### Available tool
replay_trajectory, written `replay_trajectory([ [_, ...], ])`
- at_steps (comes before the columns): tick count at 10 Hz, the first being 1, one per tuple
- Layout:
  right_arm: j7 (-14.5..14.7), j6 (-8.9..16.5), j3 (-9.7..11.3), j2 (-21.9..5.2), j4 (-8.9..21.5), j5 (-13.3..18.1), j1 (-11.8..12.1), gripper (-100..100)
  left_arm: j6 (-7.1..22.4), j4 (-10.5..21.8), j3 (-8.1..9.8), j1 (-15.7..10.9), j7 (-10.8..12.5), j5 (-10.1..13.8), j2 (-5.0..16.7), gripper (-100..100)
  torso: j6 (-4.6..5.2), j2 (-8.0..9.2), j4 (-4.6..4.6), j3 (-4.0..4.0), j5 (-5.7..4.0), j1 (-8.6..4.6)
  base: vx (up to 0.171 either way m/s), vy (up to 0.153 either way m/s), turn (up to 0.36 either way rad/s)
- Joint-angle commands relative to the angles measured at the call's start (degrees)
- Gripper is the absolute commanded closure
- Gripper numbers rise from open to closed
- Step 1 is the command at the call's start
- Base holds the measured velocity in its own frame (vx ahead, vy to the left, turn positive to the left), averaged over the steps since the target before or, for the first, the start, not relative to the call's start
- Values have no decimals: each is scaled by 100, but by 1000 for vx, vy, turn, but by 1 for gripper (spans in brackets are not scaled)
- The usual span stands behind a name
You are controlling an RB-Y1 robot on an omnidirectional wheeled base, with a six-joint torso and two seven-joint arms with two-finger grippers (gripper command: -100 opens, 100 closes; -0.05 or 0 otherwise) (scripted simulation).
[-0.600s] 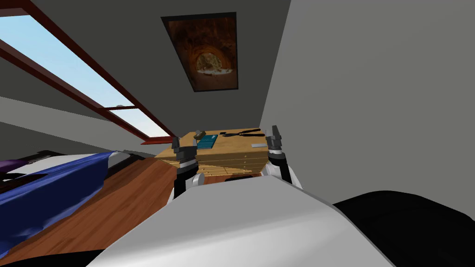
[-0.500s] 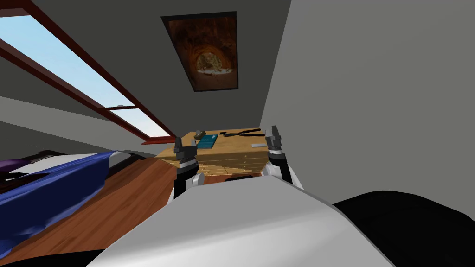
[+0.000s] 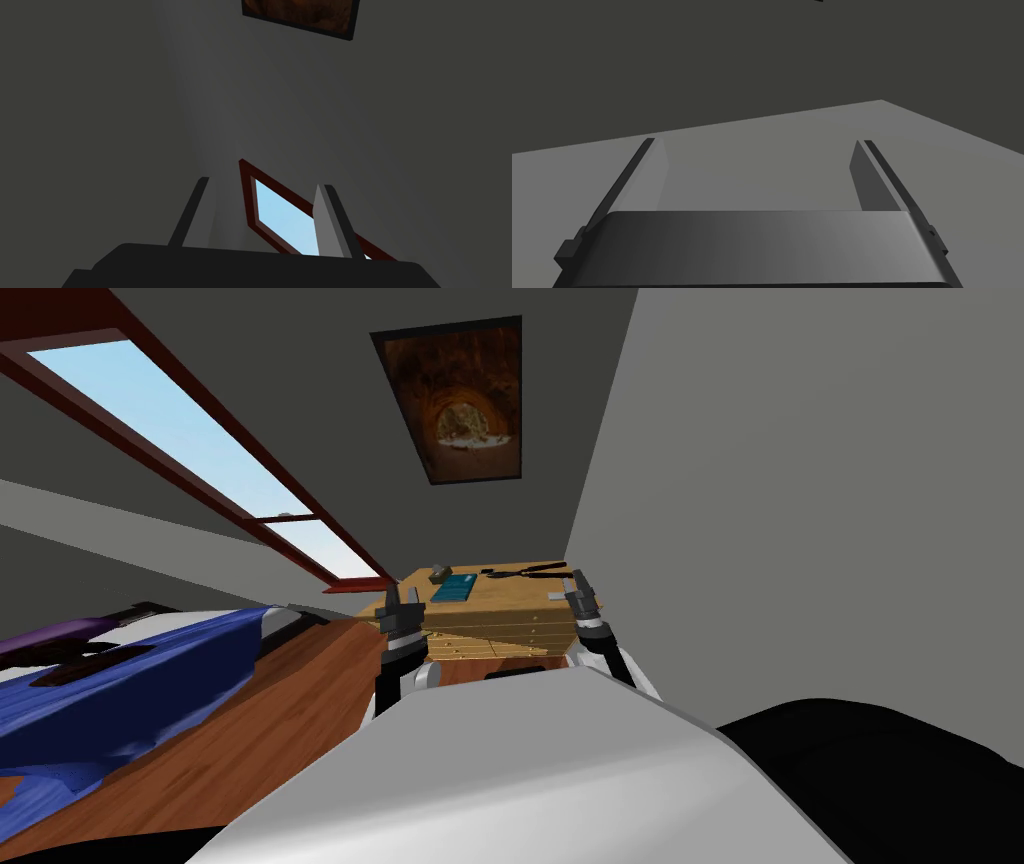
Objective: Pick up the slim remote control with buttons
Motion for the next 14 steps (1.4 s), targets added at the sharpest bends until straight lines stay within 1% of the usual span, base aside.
replay_trajectory([
  [1, -62, -56, 58, -165, 44, -17, 124, -100, 0, 0, 0, 0, 0, 0, 0, 0, 0, 0, 0, 0, 0, 0, -56, 66, 30],
  [3, -222, -59, 254, -556, 251, -32, 307, -100, 0, 0, 0, 0, 0, 0, 0, 0, 1, -14, -3, -8, -2, -6, -57, 81, 96],
  [4, -222, -59, 254, -601, 251, -32, 307, -100, 0, 0, 0, 0, 0, 0, 0, 0, 0, -12, -3, -7, 0, -1, -50, 64, 31],
  [6, -375, -72, 474, -1015, 500, -19, 497, -100, 0, 0, 0, 0, 0, 0, 0, 0, -1, -13, -3, -8, -1, -6, -70, 85, 118],
  [7, -375, -72, 474, -1082, 500, -19, 497, -100, 0, 0, 0, 0, 0, 0, 0, 0, 0, -9, -2, -5, 0, 0, -56, 73, 39],
  [9, -510, -102, 717, -1480, 786, 28, 691, -100, 0, 0, 0, 1, 0, 0, 0, 0, 0, -15, -3, -9, -1, -4, -58, 90, 137],
  [10, -510, -102, 717, -1610, 786, 28, 691, -100, 0, 0, 0, 0, 0, 0, 0, 0, 0, -10, -3, -6, 0, -2, -50, 65, 63],
  [11, -568, -123, 841, -1814, 945, 67, 785, -100, 0, 0, 1, 1, 0, 0, 0, 0, 2, -15, -2, -8, -1, -10, -56, 74, 104],
  [12, -568, -123, 841, -1894, 945, 67, 785, -100, 0, 0, 0, 0, 0, 0, 0, 0, 1, -13, -3, -8, -2, -9, -54, 61, 58],
  [13, -618, -148, 965, -2117, 1118, 116, 875, -100, 0, 0, 1, 1, 0, 0, 1, 0, 2, -14, -2, -8, -2, -13, -61, 77, 149],
  [14, -618, -148, 965, -2194, 1118, 116, 875, -100, 0, 0, 0, 0, 0, 0, 0, 0, -1, -13, -2, -7, -2, -9, -48, 58, 49],
])
